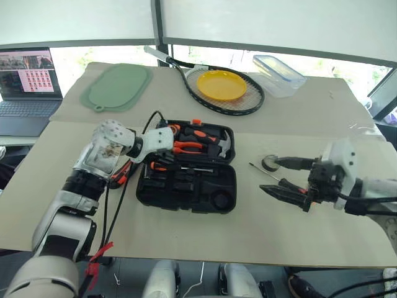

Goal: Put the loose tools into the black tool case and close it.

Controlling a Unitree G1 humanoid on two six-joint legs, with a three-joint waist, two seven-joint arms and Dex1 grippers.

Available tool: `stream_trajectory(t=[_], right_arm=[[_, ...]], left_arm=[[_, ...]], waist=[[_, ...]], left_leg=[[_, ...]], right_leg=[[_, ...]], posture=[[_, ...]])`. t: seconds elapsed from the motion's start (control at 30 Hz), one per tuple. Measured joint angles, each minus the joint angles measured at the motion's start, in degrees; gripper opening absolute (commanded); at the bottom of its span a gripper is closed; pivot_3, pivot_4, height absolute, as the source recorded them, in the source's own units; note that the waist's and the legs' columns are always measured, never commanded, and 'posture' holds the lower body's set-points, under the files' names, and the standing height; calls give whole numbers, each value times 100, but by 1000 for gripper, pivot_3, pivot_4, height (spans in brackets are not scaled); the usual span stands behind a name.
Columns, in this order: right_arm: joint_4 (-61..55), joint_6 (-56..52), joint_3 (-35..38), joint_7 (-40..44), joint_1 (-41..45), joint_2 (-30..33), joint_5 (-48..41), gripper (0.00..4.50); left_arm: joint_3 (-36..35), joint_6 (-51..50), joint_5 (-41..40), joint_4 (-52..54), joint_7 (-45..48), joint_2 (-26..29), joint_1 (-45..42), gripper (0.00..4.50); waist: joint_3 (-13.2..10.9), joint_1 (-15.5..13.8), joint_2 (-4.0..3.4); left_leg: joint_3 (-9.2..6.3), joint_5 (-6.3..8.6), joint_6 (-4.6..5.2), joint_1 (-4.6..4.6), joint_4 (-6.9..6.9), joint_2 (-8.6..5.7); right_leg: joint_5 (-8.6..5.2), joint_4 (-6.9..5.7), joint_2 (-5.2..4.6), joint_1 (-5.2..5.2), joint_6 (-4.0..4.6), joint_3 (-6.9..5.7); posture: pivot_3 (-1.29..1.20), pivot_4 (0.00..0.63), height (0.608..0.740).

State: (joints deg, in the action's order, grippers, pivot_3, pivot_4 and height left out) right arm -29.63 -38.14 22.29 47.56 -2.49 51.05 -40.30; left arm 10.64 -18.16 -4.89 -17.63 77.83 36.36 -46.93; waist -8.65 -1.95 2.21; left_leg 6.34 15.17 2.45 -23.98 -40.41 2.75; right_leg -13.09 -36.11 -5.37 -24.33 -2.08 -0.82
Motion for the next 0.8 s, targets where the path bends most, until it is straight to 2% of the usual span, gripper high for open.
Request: stream_trajectory(t=[0.07,0.17,0.27,0.3,0.4,0.5,0.67,0.8], right_arm=[[205,-23,658,46,-725,-4,89,4500],[559,-34,1455,385,-1589,14,239,4500],[863,42,1980,831,-2081,123,361,4500],[977,56,2097,967,-2199,187,411,4500],[1451,289,2232,1346,-2283,401,635,4500],[1787,447,1994,1441,-1968,486,773,4500],[2269,764,721,1444,-775,550,1097,4500],[2890,1052,-464,1300,437,223,1605,4500]], left_arm=[[-720,-940,-868,766,-47,66,200,2121],[-1394,-1983,-1817,1779,-177,301,465,3190],[-1658,-2884,-2652,2594,-300,389,629,4214],[-1677,-3116,-2871,2815,-309,438,675,4423],[-1696,-3613,-3518,3469,-352,552,806,4423],[-1491,-3565,-3608,3839,-306,723,988,4423],[-972,-3112,-3458,3968,-221,884,1128,4423],[-738,-2828,-3341,3916,-240,888,1070,4423]], waist=[[0,-15,-1],[2,-4,-8],[1,22,-11],[1,35,-11],[1,100,-11],[1,169,-11],[0,209,-15],[-1,221,-14]], left_leg=[[-4,0,0,-4,-2,0],[-4,1,2,10,-1,-1],[-5,3,5,24,1,-5],[-5,3,4,33,1,-5],[-6,-1,-2,57,4,-4],[-4,-3,-7,86,20,-3],[-4,-9,-17,107,48,-9],[-1,-10,-18,102,50,-13]], right_leg=[[-2,1,-2,-1,-3,-1],[-4,3,-5,12,-8,5],[-4,0,-3,25,-11,13],[-4,-2,-1,31,-10,13],[-3,-1,6,46,-7,22],[-8,1,13,65,2,32],[-12,4,15,74,12,37],[-12,5,12,68,12,38]], posture=[[0,150,738],[0,150,738],[0,150,738],[0,150,738],[0,150,738],[0,150,738],[0,150,738],[0,150,738]])
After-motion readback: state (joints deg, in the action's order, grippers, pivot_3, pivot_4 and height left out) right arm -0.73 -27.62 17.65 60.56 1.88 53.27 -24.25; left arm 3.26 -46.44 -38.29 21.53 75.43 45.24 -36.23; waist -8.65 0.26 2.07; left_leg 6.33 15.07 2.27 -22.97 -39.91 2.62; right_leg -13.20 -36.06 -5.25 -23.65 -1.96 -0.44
